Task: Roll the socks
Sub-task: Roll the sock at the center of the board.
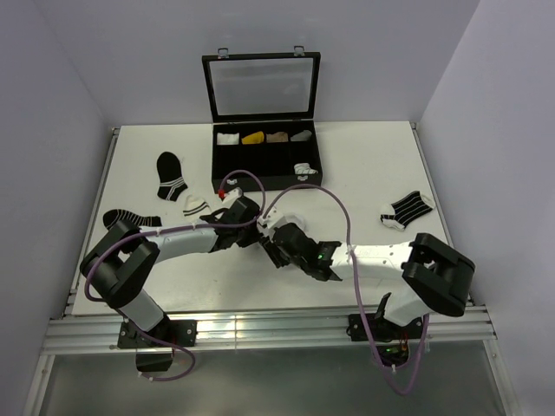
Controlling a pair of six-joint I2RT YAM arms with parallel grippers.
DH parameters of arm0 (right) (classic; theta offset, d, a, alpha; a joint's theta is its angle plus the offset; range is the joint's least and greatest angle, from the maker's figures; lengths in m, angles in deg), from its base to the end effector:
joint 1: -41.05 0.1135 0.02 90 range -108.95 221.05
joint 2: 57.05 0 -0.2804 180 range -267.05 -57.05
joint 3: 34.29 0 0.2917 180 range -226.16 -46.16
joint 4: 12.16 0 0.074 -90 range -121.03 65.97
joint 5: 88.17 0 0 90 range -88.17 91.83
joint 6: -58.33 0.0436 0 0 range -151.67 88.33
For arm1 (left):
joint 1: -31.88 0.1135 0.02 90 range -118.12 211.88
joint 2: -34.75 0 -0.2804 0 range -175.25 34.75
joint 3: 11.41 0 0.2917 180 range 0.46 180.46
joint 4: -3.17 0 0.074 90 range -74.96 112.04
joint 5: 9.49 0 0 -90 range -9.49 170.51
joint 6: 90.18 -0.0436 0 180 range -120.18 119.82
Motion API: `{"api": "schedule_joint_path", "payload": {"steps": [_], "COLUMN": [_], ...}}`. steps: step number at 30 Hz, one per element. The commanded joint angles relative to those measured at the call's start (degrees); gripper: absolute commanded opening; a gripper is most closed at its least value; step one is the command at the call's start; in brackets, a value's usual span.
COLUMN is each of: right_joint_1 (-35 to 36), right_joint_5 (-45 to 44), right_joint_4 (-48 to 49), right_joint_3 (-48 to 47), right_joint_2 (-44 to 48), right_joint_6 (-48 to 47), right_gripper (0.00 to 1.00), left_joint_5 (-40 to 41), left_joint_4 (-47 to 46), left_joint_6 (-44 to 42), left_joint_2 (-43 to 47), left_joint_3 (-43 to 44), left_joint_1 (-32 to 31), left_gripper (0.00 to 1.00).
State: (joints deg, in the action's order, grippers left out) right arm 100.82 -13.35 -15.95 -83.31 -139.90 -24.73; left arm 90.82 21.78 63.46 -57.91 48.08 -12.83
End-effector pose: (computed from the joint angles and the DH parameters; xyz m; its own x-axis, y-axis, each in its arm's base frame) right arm 0.1707 0.2702 0.1585 -0.3932 -0.4432 -0.8056 -0.6870 0.7240 -0.0630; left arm 0.2539 -0.2403 0.1422 -0.7976 -0.4509 -0.4007 -0.2279 0.8403 -0.4919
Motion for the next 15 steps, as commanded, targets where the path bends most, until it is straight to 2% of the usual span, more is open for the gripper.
{"api": "schedule_joint_path", "payload": {"steps": [1,7,10,12,14,15], "right_joint_1": [0.6,1.7,1.8,1.9,1.8,1.8], "right_joint_5": [-1.0,0.2,-0.1,-0.7,-1.0,-0.9], "right_joint_4": [0.7,-2.1,-4.3,-4.7,-4.4,-4.2], "right_joint_3": [-3.4,-4.9,-5.3,-5.0,-3.9,-3.6], "right_joint_2": [-3.4,-8.5,-10.0,-10.6,-10.2,-9.6], "right_joint_6": [-1.1,-0.1,1.2,1.8,3.2,3.8], "right_gripper": [0.54,0.53,0.50,0.42,0.21,0.14], "left_joint_5": [-0.7,-0.5,-0.5,-0.4,0.1,0.2], "left_joint_4": [0.5,0.6,0.3,-0.1,0.1,0.0], "left_joint_6": [-1.2,-0.6,0.3,0.9,1.8,2.4], "left_joint_2": [-1.0,-0.9,-0.8,-0.5,-0.2,0.4], "left_joint_3": [1.3,1.2,0.8,0.3,-0.2,-0.4], "left_joint_1": [-0.3,-0.3,-0.2,-0.1,0.1,0.3], "left_gripper": [0.14,0.15,0.17,0.19,0.23,0.27]}}
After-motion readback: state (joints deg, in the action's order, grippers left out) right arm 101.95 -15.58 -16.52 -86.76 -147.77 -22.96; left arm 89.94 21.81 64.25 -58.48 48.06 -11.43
